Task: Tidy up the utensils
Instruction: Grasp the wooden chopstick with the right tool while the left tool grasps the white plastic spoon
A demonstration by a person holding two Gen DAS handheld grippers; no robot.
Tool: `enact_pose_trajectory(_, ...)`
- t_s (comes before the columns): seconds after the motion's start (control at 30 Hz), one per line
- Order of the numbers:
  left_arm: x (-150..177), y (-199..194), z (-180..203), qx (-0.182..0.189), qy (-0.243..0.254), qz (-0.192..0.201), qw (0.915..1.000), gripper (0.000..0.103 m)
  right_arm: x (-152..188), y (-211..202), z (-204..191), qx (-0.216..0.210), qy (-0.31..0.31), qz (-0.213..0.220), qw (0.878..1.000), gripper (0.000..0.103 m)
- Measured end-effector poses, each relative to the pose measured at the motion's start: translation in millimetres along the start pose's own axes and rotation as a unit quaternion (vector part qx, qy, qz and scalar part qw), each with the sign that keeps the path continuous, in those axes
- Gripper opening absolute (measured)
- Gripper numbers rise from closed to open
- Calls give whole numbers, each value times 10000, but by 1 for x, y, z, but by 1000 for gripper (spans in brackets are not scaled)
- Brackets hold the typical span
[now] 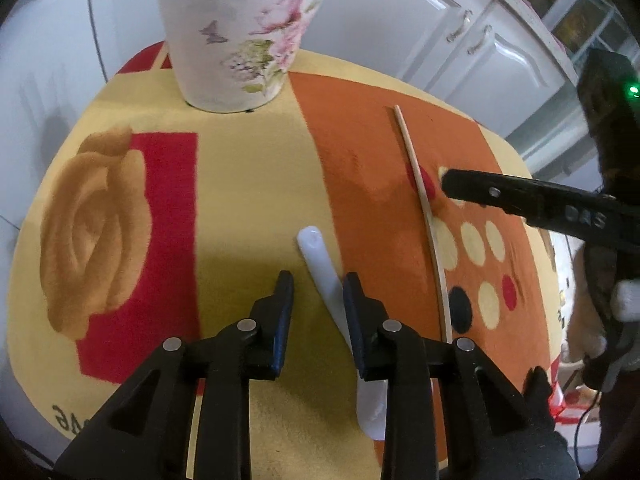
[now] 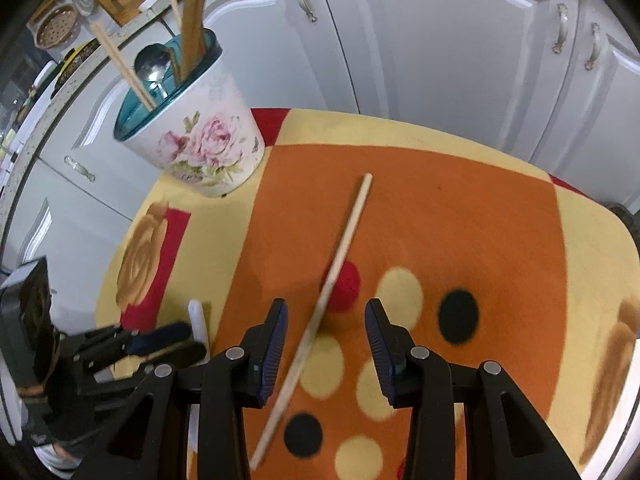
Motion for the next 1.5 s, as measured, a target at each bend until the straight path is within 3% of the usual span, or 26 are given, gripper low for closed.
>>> enact_pose_trajectory(0.37, -2, 0, -4, -74, -137, 11, 9999, 26, -24, 43, 11, 198, 136, -40, 9997, 37)
enact_pose_trajectory(0.5, -4, 1, -3, -122, -107, 8, 9999, 26, -28, 50, -1, 336, -346, -18, 9988, 19)
enact_pose_trajectory(0.73, -6, 5, 1, -162, -68, 15, 9998, 26, -5, 43, -21, 18, -1042, -222, 9943, 11)
enact_pose_trajectory(0.97, -12, 11, 5, -188, -56, 47, 9998, 28, 10, 31, -15, -131, -843, -344, 9958, 11)
enact_pose_trajectory(1.07, -12, 11, 7, -196, -51, 54, 9998, 28, 5, 35, -13, -161, -536, -311, 9979, 20)
enact_pose_trajectory(1.13, -12, 12, 8, -168, -54, 73, 9998, 28, 2, 39, -18, -112, -596, -293, 9977, 20)
enact_pose_trajectory(1.23, -13, 14, 10, -134, 4, 108, 9999, 18, 0, 45, -27, -47, -720, -207, 9972, 18)
enact_pose_trajectory(1.27, -13, 16, 11, -117, 15, 121, 9999, 14, 1, 46, -29, -37, -752, -191, 9970, 11)
enact_pose_trajectory(1.5, -19, 3, 10, 106, -158, 301, 9994, 10, -7, 28, -25, -212, -826, -58, 9963, 6)
Point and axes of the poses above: each gripper's, at about its wrist camera, not at the fingertips, and y roughly the way its jaws point, z to its right, x to its underside, the point moved 5 cm from there along y, roughly the way its jaws point, and after that the axes turned 11 degrees about z, right-handed, at the moved point
